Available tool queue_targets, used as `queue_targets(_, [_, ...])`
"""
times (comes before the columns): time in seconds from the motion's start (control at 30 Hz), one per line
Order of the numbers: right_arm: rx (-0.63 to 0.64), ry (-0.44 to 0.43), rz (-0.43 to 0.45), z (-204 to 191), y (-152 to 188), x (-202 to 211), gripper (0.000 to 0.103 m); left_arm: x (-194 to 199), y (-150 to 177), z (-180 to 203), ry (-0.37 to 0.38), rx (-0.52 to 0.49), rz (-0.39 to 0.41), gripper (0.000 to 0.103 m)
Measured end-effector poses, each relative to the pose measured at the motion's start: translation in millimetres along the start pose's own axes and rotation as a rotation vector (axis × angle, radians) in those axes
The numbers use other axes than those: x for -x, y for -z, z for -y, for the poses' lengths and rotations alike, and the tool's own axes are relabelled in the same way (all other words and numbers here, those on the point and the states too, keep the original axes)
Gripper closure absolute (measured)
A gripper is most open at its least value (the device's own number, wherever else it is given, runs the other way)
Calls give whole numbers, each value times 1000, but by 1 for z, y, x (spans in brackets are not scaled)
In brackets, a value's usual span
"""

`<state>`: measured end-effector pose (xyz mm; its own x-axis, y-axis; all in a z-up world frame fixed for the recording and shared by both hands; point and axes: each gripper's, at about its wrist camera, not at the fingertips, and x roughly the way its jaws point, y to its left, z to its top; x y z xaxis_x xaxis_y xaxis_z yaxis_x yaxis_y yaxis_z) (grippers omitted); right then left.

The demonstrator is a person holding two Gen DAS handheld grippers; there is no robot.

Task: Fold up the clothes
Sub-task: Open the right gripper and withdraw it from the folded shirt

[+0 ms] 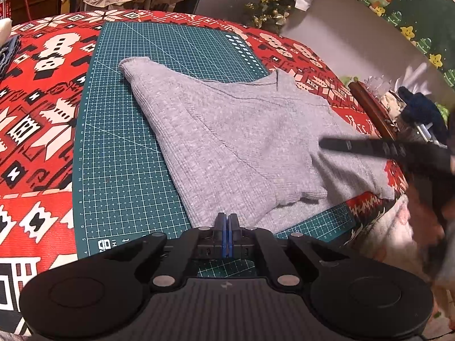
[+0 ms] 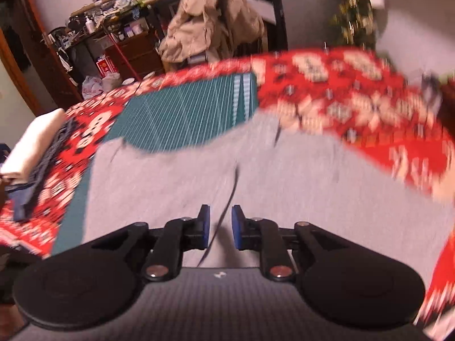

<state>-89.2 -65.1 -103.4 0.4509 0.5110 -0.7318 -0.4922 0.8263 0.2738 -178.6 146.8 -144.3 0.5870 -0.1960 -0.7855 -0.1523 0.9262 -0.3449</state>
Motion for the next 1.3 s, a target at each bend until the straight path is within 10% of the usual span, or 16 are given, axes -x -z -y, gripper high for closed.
queue_targets(0.8, [120,99,-98,-60,54,2,71,0,-1,-2,5,6,-2,100])
queue_targets(1.03, [175,86,-106,-70,59,1,97,0,0,0,-3,-2,1,100])
queue_targets(1.3, [170,86,-127,-60,57,8,100,5,1,-5,-13,22,0,100])
